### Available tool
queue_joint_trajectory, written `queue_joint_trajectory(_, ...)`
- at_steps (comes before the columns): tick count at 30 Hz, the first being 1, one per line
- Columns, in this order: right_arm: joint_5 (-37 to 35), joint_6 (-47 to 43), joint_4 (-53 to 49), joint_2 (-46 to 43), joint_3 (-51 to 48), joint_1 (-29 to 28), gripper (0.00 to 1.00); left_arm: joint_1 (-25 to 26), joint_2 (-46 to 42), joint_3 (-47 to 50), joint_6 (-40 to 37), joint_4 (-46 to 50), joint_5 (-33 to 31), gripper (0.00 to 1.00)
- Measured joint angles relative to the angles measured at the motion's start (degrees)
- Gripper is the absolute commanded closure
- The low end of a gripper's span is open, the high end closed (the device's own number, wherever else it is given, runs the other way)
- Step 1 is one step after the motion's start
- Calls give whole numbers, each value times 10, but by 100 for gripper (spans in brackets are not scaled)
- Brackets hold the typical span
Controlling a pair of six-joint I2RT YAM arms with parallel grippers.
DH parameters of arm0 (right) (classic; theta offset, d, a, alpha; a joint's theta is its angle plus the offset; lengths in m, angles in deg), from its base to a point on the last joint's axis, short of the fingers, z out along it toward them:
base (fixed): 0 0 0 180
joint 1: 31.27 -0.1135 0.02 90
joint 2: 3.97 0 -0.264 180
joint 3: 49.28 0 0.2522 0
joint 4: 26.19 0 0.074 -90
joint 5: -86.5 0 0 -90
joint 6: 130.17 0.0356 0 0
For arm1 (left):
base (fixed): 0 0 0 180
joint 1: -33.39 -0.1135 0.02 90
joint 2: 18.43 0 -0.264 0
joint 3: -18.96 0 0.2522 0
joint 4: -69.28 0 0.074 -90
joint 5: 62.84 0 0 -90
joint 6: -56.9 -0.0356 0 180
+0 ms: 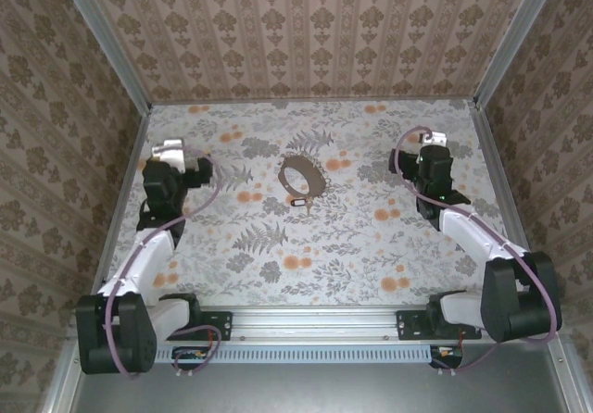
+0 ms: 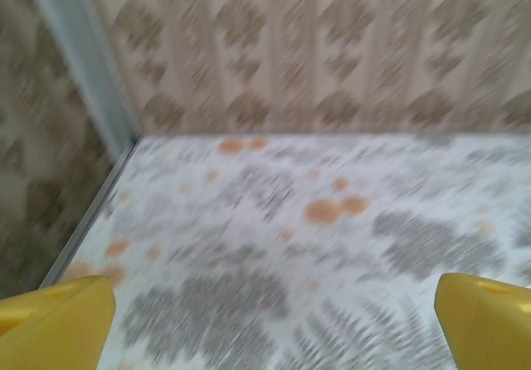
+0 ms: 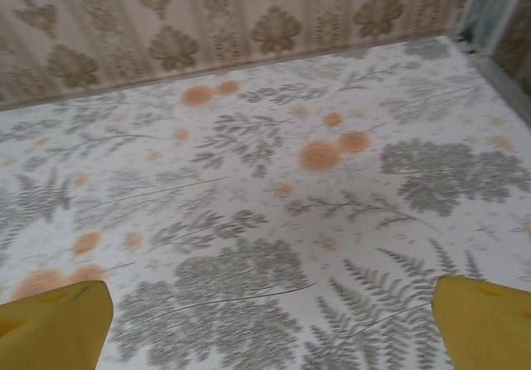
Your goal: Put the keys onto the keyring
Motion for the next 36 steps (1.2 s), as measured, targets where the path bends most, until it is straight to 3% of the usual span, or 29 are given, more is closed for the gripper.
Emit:
queue_joint_trajectory(7,-31,-44,110,60,-74,13,0,-7,115,89,-11,-113,-16,0)
queue_joint_trajectory(12,3,-67,275,129,-164,27,0,-9,186,132,-17,-227,-2,0)
queue_joint_trajectory(16,66,-88,307,148,-182,36,0,-14,249,129,-21,-304,18,0)
queue_joint_trajectory(20,115,-89,324,148,-162,59,0,-18,261,91,-21,-273,31,0)
queue_joint_trajectory(36,127,-91,335,148,-158,55,0,-5,261,75,-29,-273,20,0)
